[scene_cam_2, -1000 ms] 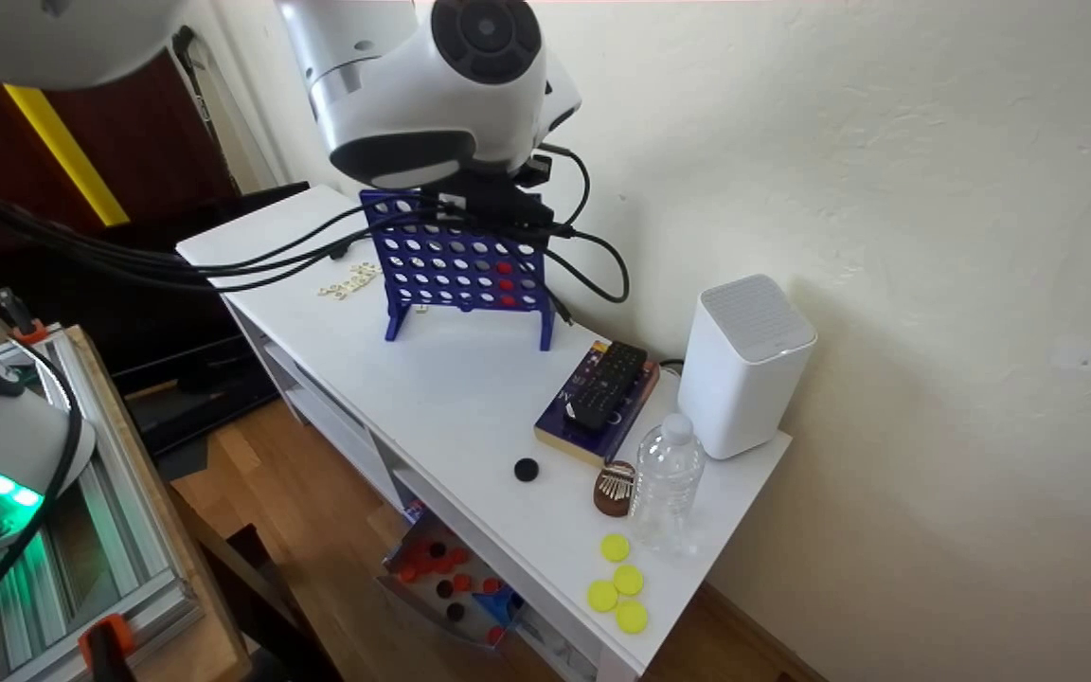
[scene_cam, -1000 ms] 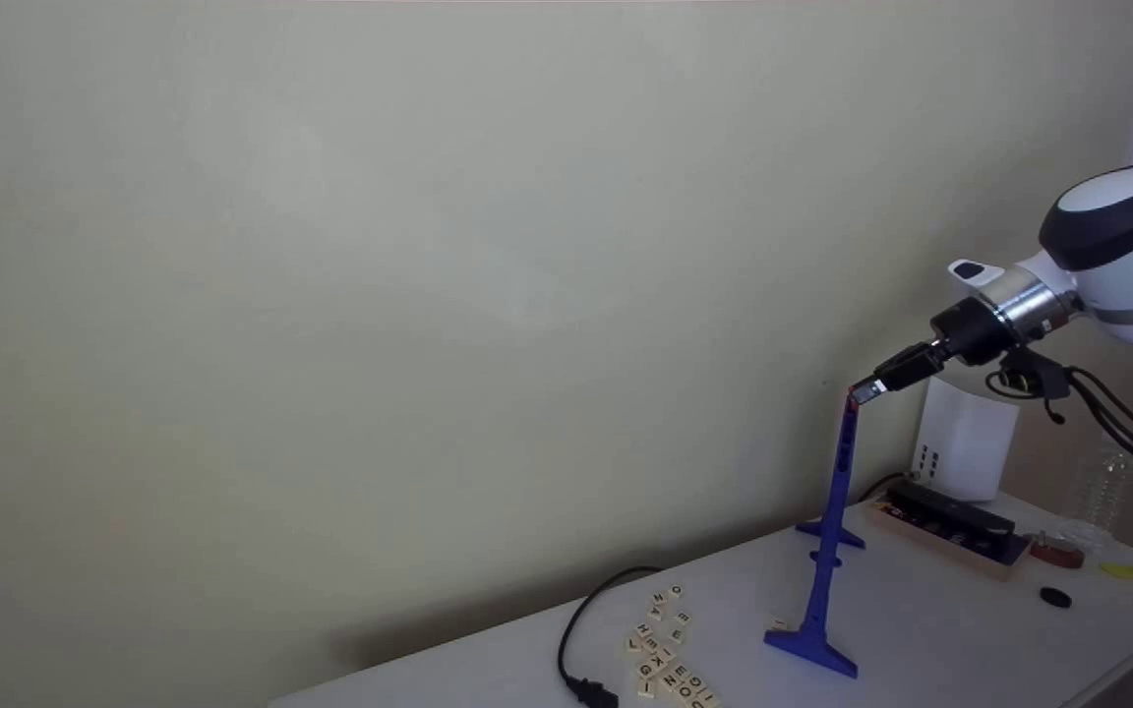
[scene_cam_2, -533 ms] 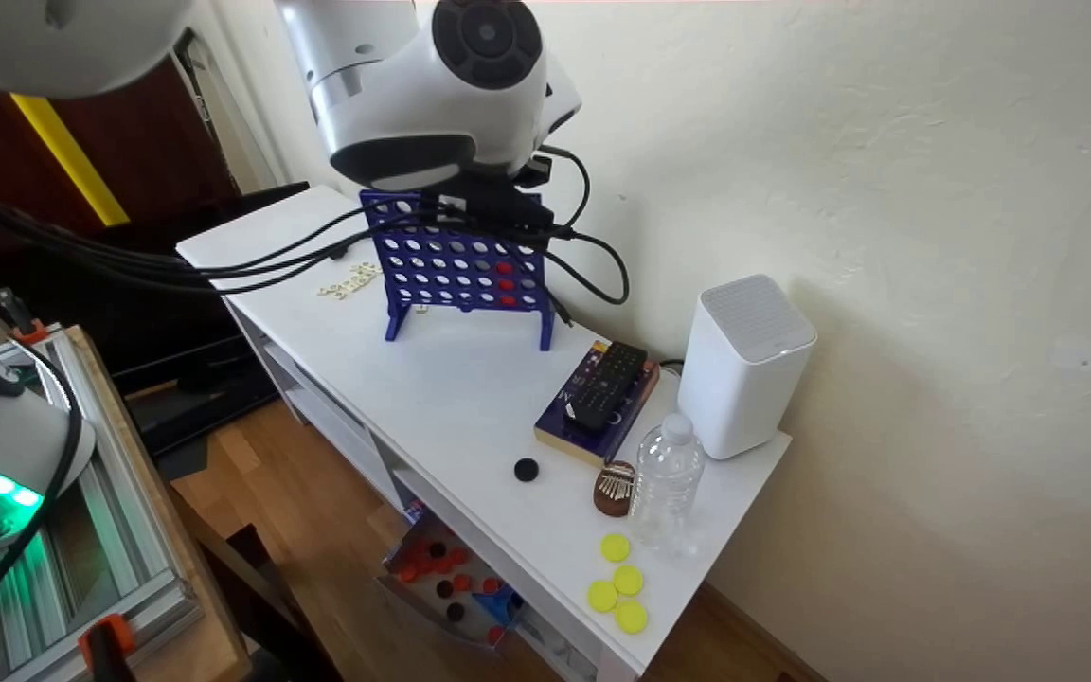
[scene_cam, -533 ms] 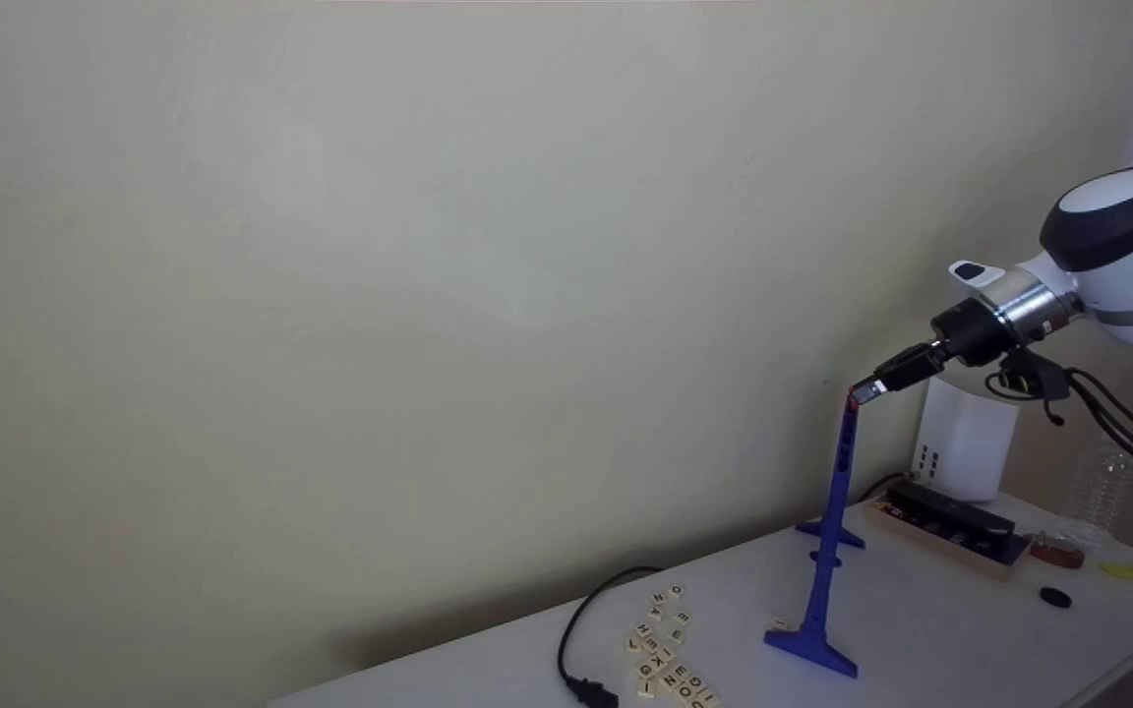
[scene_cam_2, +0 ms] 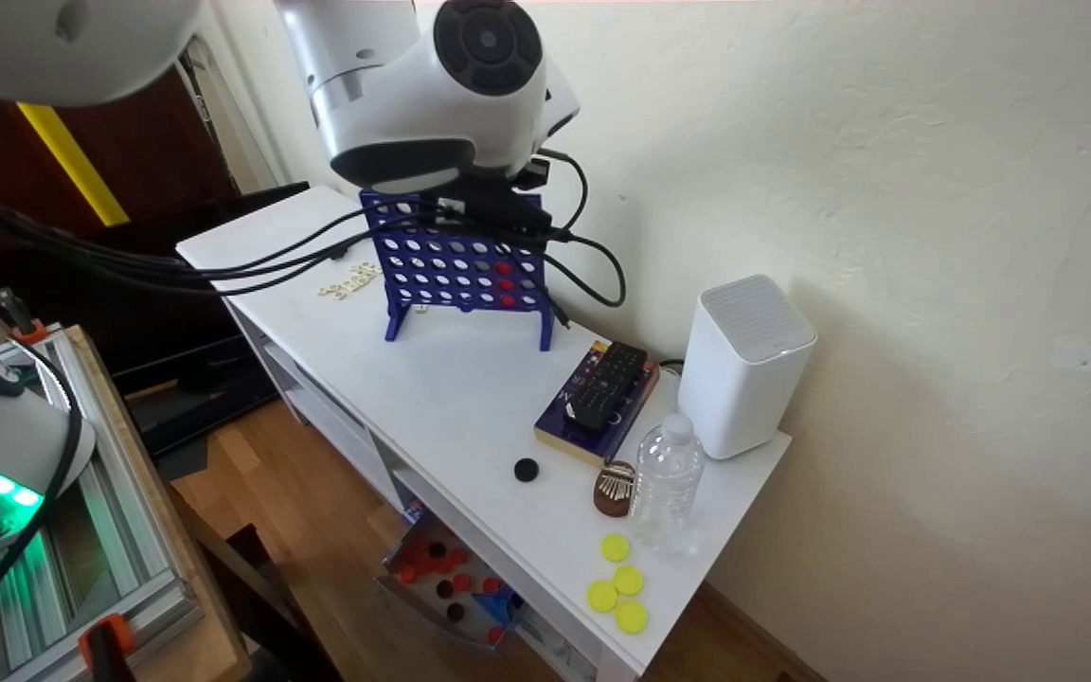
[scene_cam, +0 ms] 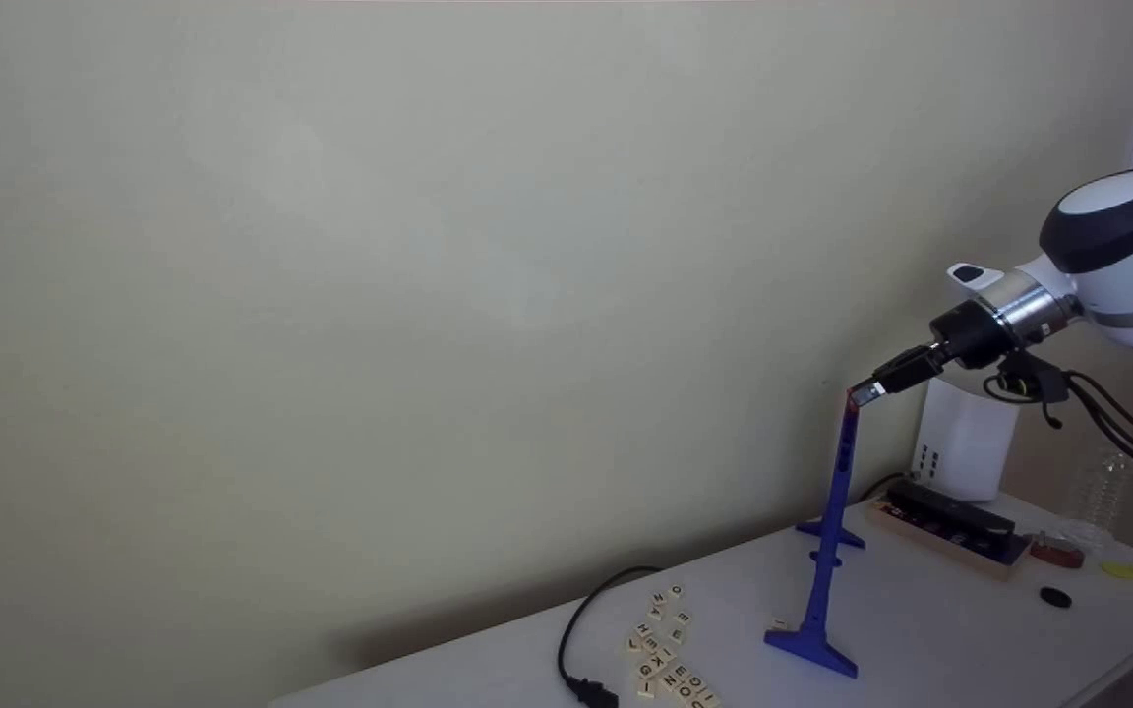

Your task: Pick up the red token and place in the second row from the right of the purple object on top of the other tokens

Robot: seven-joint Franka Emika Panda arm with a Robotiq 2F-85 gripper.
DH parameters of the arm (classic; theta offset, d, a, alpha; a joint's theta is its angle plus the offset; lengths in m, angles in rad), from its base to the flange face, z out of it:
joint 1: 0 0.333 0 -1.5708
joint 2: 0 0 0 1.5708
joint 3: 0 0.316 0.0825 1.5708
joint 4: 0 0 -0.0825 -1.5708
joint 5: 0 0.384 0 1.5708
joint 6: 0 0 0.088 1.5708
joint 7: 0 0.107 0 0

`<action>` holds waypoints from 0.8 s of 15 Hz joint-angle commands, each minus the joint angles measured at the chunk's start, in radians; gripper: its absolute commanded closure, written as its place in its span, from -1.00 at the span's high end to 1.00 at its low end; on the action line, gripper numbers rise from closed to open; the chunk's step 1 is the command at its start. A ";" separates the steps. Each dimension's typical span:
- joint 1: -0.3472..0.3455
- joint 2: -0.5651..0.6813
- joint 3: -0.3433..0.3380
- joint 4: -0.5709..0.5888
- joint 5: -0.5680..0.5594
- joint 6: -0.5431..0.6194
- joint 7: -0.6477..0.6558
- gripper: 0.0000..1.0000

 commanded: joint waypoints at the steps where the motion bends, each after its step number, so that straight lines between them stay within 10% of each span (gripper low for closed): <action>1: 0.001 0.014 -0.007 0.004 0.010 -0.011 -0.025 -0.80; 12: 0.004 0.008 -0.016 0.005 0.006 0.006 -0.025 -0.80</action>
